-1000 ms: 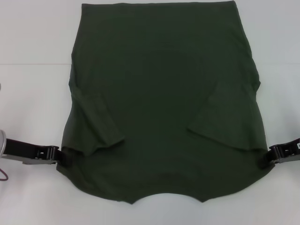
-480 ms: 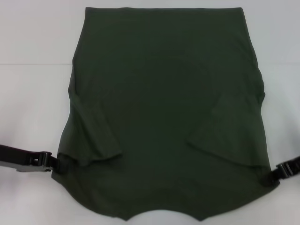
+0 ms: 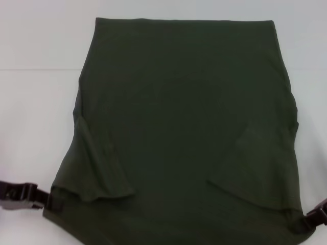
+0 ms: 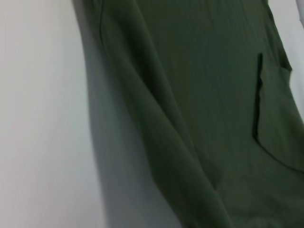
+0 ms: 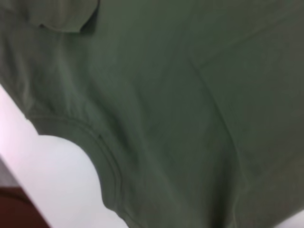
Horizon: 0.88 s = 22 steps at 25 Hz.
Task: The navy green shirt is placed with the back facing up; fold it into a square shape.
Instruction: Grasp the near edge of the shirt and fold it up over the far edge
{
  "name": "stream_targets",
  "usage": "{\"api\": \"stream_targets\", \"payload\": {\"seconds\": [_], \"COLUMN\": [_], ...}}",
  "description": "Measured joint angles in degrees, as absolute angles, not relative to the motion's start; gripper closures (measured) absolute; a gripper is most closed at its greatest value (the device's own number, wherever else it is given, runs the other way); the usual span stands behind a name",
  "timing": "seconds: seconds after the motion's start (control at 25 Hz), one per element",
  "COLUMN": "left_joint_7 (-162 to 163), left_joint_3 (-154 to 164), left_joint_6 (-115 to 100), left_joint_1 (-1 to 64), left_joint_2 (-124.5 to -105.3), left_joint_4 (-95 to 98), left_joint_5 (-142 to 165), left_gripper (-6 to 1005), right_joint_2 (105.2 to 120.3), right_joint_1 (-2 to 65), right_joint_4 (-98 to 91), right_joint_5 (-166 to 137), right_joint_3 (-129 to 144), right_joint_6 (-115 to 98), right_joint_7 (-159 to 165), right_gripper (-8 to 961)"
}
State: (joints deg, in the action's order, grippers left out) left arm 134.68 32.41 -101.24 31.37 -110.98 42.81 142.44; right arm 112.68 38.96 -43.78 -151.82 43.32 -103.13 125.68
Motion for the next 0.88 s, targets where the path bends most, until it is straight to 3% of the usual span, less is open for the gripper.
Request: {"api": "stream_targets", "payload": {"seconds": [0.4,0.88], "left_joint_7": [132.82,130.49], "left_joint_3": [31.83,32.52], "left_joint_6": [-109.45,-113.38], "left_joint_1": [27.72,26.74], "left_joint_2": [-110.88,-111.24], "left_joint_4": [42.66,39.83], "left_joint_5": [143.41,145.67], "left_gripper": [965,965], "right_joint_2": [112.77,114.24], "right_joint_1": [38.56,38.33], "right_joint_4": [-43.45,-43.21], "right_joint_5": [-152.70,-152.84], "right_joint_3": [44.25,49.58], "right_joint_6": [-106.48,-108.82], "right_joint_7": [121.31,118.71], "right_gripper": [903,904]}}
